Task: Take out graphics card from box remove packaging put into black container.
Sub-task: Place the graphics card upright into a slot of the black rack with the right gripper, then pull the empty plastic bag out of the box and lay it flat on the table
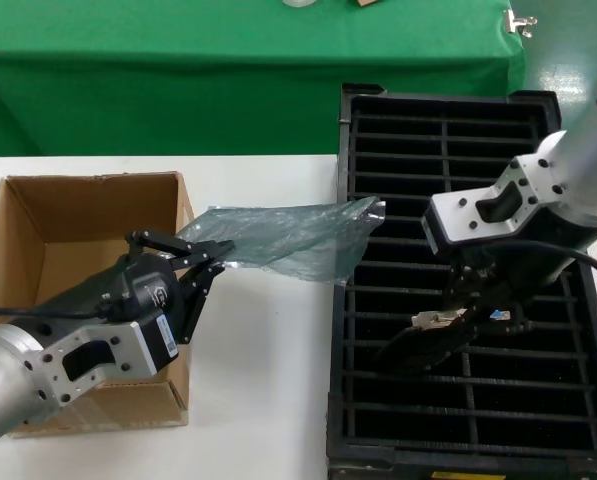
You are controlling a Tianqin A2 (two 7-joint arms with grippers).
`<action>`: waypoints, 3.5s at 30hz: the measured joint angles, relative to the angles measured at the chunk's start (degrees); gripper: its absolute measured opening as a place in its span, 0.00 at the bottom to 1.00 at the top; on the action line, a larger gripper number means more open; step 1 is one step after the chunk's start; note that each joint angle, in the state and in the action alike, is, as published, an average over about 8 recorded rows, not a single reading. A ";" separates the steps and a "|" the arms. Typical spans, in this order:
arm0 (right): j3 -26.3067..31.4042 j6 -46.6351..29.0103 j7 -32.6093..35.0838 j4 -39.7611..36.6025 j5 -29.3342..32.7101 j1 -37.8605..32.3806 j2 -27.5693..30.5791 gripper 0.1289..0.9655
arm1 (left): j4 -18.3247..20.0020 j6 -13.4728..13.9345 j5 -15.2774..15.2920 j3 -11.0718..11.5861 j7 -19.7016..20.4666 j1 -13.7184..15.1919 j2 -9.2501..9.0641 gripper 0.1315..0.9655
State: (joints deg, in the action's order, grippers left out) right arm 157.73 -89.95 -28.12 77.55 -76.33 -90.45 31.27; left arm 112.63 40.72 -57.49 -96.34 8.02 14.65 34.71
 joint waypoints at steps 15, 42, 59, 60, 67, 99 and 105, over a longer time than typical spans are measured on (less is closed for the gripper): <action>0.00 0.00 2.20 -1.54 1.07 0.70 -1.81 0.10 | 0.00 0.00 0.00 0.00 0.00 0.00 0.00 0.01; -13.34 13.77 -1.62 12.33 1.92 14.89 6.56 0.61 | 0.00 0.00 0.00 0.00 0.00 0.00 0.00 0.01; -44.50 56.58 -21.65 22.03 28.10 57.56 -0.98 0.92 | 0.00 0.00 0.00 0.00 -0.01 0.00 0.00 0.01; -46.66 58.63 -20.70 22.11 28.44 59.56 -2.41 0.93 | 0.00 0.00 0.00 0.00 -0.02 0.00 0.00 0.01; -57.57 66.93 -13.54 22.08 28.32 68.37 -11.08 0.98 | -0.01 0.04 0.06 0.00 0.04 0.01 -0.06 0.01; -60.26 68.36 -11.24 21.81 27.68 70.51 -13.72 1.00 | -5.72 15.93 30.75 4.81 30.54 3.24 -22.37 0.01; -60.26 68.37 -11.25 21.81 27.68 70.51 -13.71 1.00 | -5.95 16.05 31.32 4.90 31.01 3.32 -22.89 0.01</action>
State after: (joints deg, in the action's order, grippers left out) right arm 97.48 -21.59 -39.37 99.37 -48.65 -19.94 17.55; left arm 106.68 56.77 -26.17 -91.44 39.03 17.96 11.83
